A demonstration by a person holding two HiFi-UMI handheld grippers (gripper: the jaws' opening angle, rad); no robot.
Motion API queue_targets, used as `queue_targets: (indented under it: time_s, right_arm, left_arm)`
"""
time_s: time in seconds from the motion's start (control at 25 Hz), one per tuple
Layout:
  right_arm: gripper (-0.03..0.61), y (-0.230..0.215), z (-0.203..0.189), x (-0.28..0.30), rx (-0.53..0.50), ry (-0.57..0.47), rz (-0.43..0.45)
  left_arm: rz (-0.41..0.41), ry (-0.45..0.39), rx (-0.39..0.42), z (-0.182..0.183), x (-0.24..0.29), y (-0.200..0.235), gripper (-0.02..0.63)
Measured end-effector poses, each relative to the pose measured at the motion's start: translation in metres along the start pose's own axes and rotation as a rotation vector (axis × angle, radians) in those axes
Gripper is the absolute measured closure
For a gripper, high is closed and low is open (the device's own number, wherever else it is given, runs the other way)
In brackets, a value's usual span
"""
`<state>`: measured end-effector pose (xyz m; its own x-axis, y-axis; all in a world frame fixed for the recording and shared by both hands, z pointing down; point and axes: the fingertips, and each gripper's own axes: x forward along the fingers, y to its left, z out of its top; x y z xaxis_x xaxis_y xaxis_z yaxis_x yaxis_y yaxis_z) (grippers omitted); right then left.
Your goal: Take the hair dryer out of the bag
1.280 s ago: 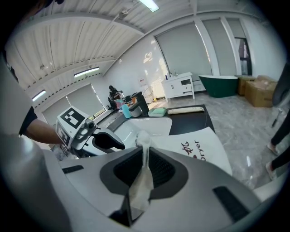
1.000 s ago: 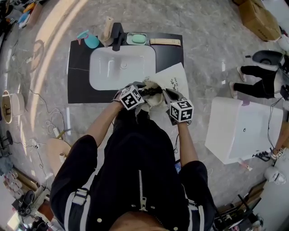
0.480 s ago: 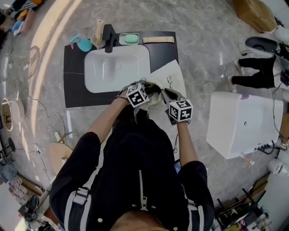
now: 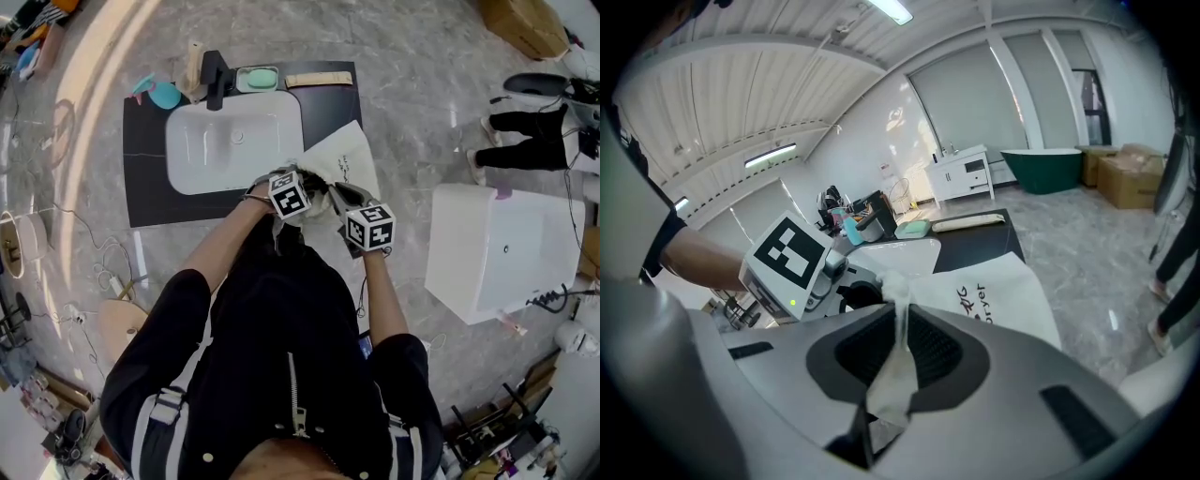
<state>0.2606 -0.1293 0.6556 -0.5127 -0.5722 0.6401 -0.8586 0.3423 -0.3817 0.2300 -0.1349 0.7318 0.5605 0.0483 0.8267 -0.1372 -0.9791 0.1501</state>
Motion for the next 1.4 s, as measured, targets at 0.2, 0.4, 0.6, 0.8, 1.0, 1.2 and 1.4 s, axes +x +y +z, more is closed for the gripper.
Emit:
queue_targets:
  time_s: [0.2,0.4,0.6,0.8,1.0,1.2,1.4]
  right_arm:
    - [0.525,-0.005,-0.003,-0.001,0.029,-0.002,0.0]
    - [0.525,-0.007,-0.006,-0.002,0.052,-0.003,0.004]
    - [0.525,-0.007,-0.005,-0.002,0.067,-0.008,0.003]
    - [0.525,-0.008,0.001,-0.004,0.087,-0.02,-0.006]
    - [0.525,-0.006,-0.001,-0.002,0.085,-0.018,0.005]
    - [0.525,-0.003,0.001,-0.001,0.078,-0.016,0.011]
    - [0.525,0.002,0.004,0.0,0.077,-0.01,0.022]
  left_arm:
    - [-0.007,0.06,0.023,-0.006,0.012,-0.004,0.405]
    - [-0.008,0.065,0.018,-0.004,0.013,-0.003,0.405]
    - [0.016,0.071,0.017,-0.003,0.015,-0.002,0.41]
    - [0.042,0.068,0.013,-0.004,0.015,0.0,0.44]
    - [0.047,0.057,-0.011,-0.004,0.012,-0.001,0.443]
    - [0.043,0.043,-0.037,-0.008,0.005,-0.003,0.443]
    - [0.046,0.038,-0.077,-0.015,-0.007,-0.01,0.443]
